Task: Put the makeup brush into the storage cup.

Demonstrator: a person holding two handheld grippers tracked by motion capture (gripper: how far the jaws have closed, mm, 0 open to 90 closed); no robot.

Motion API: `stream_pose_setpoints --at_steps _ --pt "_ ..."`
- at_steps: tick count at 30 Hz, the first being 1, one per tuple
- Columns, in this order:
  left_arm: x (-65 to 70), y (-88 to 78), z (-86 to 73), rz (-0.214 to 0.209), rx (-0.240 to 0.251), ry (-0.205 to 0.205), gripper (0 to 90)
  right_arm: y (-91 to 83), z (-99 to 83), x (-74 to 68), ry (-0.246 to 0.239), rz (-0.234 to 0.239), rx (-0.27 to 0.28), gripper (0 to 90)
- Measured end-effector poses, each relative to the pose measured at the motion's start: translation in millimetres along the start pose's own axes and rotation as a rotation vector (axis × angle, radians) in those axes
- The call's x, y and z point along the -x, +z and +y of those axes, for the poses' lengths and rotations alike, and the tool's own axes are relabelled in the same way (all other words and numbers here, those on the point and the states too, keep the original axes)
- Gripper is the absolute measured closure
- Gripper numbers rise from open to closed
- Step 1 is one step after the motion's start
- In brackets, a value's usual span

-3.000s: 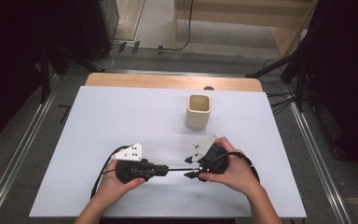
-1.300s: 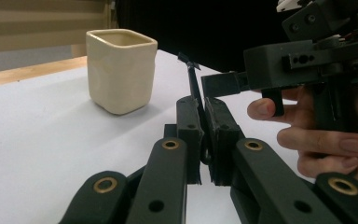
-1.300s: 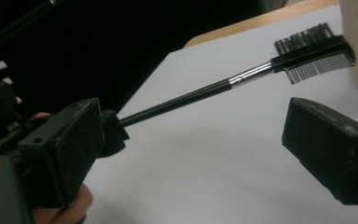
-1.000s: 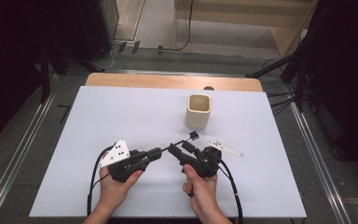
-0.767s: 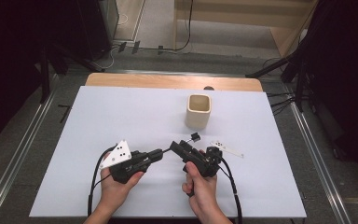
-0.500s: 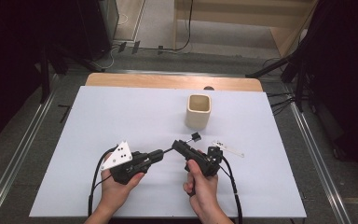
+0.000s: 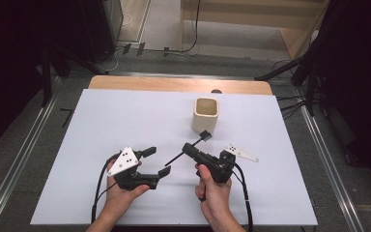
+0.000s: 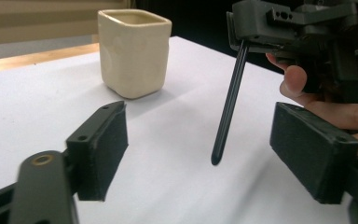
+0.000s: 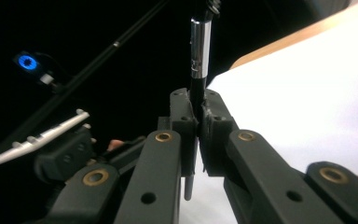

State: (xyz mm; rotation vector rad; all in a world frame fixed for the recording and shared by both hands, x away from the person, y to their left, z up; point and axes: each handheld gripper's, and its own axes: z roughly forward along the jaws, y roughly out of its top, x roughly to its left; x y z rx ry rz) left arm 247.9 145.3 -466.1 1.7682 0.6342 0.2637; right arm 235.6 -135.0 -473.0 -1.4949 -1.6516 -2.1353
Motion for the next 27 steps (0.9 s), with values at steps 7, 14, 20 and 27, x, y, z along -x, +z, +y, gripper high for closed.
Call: stream_pose_setpoints --at_steps 7,14,20,27 --pt "-8.8 -11.7 -4.5 -0.067 -0.002 0.009 0.0 -2.8 5.4 -4.2 -0.119 -0.072 -0.002 87.2" --pt "-20.4 -27.1 -9.1 -0.005 -0.001 0.011 0.0 -4.0 9.0 -11.3 -0.26 -0.144 -0.002 87.2" --pt "-27.1 -37.0 -11.9 0.02 -0.001 0.013 0.0 -5.2 13.1 -13.9 -0.318 -0.174 -0.007 87.2" --pt "-38.2 -55.6 -18.4 0.076 0.02 0.017 0.0 -7.2 17.1 -11.1 -0.356 -0.216 -0.014 87.1"
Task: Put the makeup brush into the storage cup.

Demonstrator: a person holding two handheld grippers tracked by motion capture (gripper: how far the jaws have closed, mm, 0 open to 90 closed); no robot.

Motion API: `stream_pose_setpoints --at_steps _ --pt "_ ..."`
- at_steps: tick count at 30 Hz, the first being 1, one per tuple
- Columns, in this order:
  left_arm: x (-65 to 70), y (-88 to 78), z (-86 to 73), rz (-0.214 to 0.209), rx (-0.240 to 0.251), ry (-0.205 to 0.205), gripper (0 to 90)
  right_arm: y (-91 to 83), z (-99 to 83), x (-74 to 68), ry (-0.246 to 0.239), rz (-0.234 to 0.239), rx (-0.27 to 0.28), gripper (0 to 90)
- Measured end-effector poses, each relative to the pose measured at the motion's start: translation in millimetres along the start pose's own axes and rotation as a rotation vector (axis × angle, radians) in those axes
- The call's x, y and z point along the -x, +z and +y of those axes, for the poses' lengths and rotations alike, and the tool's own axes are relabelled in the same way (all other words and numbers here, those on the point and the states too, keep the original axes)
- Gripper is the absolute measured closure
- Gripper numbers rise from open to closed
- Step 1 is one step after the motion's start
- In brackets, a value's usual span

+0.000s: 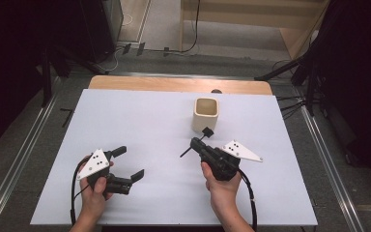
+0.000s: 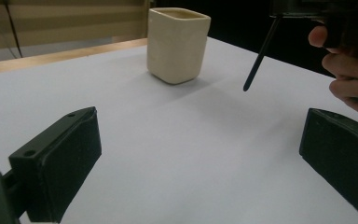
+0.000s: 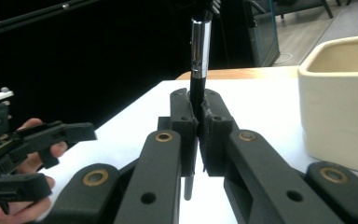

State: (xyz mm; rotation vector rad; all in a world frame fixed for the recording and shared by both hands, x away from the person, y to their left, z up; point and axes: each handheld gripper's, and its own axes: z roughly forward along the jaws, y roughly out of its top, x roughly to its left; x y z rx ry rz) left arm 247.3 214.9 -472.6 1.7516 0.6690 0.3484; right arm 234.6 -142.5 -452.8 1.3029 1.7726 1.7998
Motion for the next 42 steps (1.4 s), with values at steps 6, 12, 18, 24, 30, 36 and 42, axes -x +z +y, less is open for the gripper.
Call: stream_pose_setpoints --at_steps 6,12,18,24,30,36,42 --pt "-11.3 -16.5 -4.5 0.042 0.014 -0.014 0.0 -2.5 3.0 4.4 -0.027 -0.026 0.001 87.1" --pt "-19.2 -30.6 -8.9 0.066 0.023 -0.017 0.0 -5.0 6.7 8.4 -0.035 -0.048 0.007 87.1" --pt "-24.8 -44.7 -15.1 0.094 0.024 -0.013 0.0 -9.6 15.8 13.3 -0.074 -0.088 0.026 87.1" --pt "-30.2 -55.5 -19.7 0.112 0.031 -0.02 0.0 -14.1 27.3 16.9 -0.105 -0.113 0.047 87.1" --pt "-33.7 -64.8 -22.0 0.126 0.031 -0.026 0.0 -14.1 41.1 19.1 -0.132 -0.136 0.049 87.1" --pt "-37.6 -75.2 -24.1 0.15 0.038 -0.03 0.0 -12.8 57.4 19.6 -0.163 -0.15 0.065 87.1" --pt "-39.1 -80.4 -26.4 0.161 0.037 -0.028 0.0 -9.2 75.8 22.6 -0.19 -0.176 0.077 87.1"
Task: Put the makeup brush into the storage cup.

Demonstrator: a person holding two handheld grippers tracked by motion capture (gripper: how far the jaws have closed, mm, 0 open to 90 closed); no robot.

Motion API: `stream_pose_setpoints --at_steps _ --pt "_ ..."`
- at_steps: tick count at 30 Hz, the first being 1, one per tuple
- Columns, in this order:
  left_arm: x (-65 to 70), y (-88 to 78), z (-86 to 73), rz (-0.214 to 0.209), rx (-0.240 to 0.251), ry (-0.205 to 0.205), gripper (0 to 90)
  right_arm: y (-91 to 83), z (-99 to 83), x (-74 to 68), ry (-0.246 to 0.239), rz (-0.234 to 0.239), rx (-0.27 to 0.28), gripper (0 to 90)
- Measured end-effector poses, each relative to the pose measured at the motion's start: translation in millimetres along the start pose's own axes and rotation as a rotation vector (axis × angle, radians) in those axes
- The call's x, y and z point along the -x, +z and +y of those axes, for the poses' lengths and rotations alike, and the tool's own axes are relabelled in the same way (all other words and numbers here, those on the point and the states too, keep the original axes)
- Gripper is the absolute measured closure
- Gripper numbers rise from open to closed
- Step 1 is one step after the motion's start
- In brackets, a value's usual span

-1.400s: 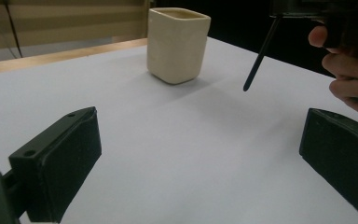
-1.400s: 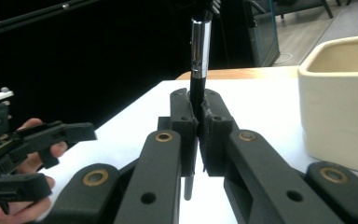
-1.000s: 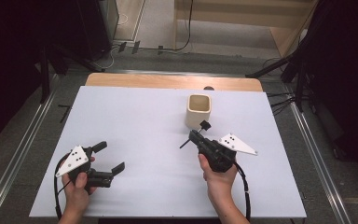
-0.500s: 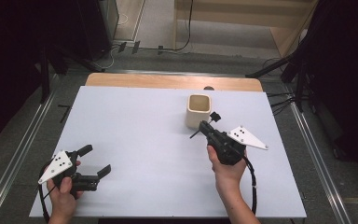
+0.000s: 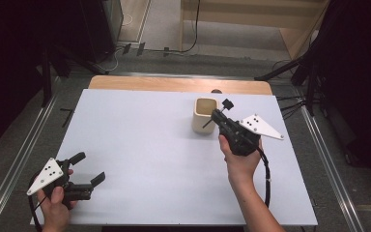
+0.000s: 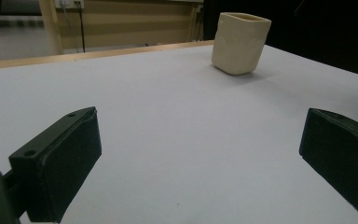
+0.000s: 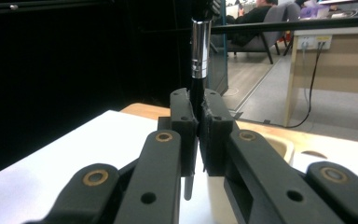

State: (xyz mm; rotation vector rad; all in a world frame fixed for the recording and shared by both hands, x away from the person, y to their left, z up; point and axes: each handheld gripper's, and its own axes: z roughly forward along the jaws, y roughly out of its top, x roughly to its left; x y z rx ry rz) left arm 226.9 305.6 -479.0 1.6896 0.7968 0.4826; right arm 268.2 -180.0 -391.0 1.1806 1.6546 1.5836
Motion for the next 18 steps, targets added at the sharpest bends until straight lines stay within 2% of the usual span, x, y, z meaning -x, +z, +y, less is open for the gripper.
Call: stream_pose_setpoints --at_steps 4,10,18 --pt "-0.6 -0.5 -0.1 -0.001 -0.001 0.0 0.0 2.6 7.8 3.3 -0.012 -0.01 0.004 87.1" --pt "-1.8 -2.1 -0.4 0.004 0.002 -0.003 0.0 9.9 28.7 8.9 -0.035 -0.031 0.016 87.1" --pt "-4.4 -5.6 -1.1 0.012 0.006 -0.007 0.0 19.7 44.1 14.7 -0.043 -0.059 0.02 87.1"
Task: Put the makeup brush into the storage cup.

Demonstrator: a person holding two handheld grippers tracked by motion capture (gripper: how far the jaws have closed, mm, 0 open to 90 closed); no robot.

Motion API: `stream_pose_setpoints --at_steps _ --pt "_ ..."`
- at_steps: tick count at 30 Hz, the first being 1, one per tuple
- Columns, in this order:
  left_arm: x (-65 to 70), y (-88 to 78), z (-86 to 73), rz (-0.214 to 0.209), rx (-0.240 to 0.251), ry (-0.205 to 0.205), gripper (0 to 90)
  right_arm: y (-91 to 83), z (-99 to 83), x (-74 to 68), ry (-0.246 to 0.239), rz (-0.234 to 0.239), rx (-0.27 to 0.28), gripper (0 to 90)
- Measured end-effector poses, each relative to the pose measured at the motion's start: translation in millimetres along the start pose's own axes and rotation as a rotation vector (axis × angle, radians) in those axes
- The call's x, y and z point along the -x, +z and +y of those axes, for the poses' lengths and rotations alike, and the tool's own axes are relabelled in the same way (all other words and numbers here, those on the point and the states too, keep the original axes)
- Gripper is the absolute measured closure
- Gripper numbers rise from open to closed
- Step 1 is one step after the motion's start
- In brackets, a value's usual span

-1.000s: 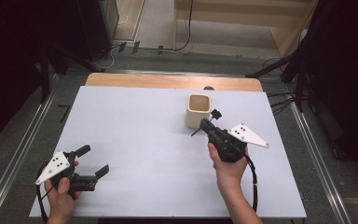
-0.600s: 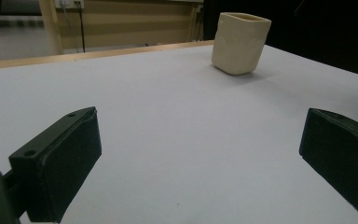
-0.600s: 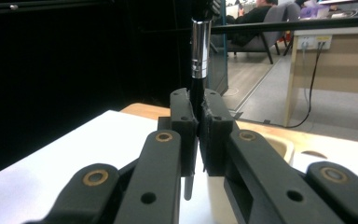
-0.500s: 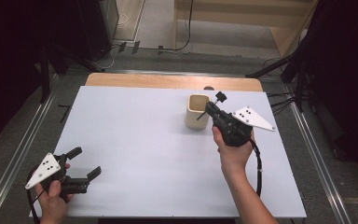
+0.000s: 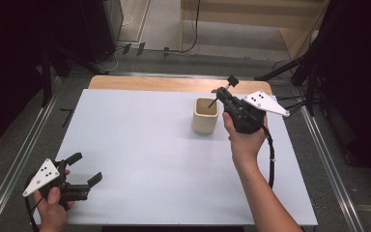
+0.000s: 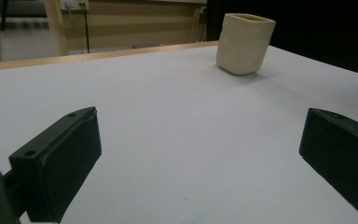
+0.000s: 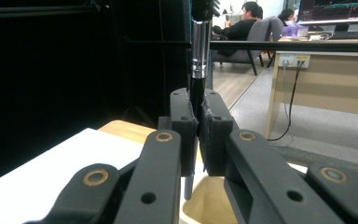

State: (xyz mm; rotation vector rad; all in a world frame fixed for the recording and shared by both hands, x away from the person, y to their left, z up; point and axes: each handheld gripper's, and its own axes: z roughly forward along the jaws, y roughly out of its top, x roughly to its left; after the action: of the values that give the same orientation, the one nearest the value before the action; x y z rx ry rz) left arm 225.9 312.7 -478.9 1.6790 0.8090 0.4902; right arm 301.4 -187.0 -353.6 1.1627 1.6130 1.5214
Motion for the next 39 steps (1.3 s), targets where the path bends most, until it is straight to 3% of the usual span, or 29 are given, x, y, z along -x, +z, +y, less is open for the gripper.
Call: stream_pose_setpoints --at_steps 17,39 --pt "-4.0 -2.8 -2.5 -0.007 -0.007 -0.007 0.0 29.6 2.9 11.5 -0.018 -0.056 -0.048 87.1" --pt "-5.1 -2.2 -3.2 -0.011 -0.013 -0.009 0.0 59.7 -26.1 21.4 -0.008 -0.092 -0.141 87.1"
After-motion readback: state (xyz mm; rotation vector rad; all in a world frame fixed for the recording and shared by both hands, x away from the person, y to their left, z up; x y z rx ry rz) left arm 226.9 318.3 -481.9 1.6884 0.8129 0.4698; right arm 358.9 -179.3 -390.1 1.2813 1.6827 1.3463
